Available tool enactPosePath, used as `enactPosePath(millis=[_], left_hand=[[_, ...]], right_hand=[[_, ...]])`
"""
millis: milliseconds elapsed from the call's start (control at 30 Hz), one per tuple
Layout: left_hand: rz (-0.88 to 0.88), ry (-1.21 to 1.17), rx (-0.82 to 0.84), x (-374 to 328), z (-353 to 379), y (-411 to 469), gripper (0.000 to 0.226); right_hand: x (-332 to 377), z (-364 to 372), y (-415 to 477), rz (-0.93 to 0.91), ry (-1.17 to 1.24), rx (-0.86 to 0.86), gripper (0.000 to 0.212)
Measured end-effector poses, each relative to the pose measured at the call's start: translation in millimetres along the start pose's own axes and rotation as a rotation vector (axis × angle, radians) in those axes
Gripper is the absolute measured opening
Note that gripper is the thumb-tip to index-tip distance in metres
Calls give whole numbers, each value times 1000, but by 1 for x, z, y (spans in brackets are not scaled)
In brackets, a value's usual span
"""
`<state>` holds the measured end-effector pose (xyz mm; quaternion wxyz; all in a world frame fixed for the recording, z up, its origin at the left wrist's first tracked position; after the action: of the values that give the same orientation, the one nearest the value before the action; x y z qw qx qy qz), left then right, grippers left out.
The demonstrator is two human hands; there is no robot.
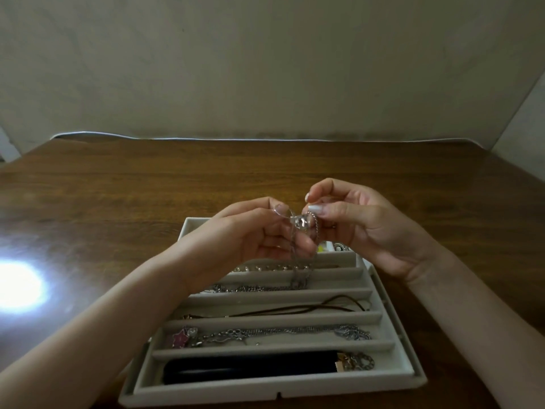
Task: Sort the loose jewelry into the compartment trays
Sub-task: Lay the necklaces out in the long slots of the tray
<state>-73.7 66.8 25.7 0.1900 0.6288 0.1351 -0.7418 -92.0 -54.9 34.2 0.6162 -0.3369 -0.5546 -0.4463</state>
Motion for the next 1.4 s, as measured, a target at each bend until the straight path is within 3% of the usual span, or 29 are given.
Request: enactPosePath(millis=[200,400,667,1067,1400], left_hand=[[12,3,-37,0,-4,0,15],[57,68,-53,-8,-6,-4,16],[122,320,-228,-21,-12,-11,19],[171,253,-319,-26,-18,-14,13],[324,441,-428,-44,-25,-24,9]], right_hand=[[-4,2,1,52,69,50,17],[-5,5,-1,92,-105,63,27],[13,-1,-6,-62,-286,-73,19],[12,2,-7,-31,-345,-46,23],[20,-6,-8,-100,-412,-104,29]])
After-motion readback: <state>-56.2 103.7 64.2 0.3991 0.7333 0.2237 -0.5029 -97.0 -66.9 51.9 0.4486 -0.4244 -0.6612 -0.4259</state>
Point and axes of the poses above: each hand's wrist, its own y-axis towards the middle knuckle, its own z-axis out of the palm, x = y × z, the point moved 7 cm from there along y, towards the middle knuckle, and after that the axes turned 10 degrees about x, right-handed, at the moved point
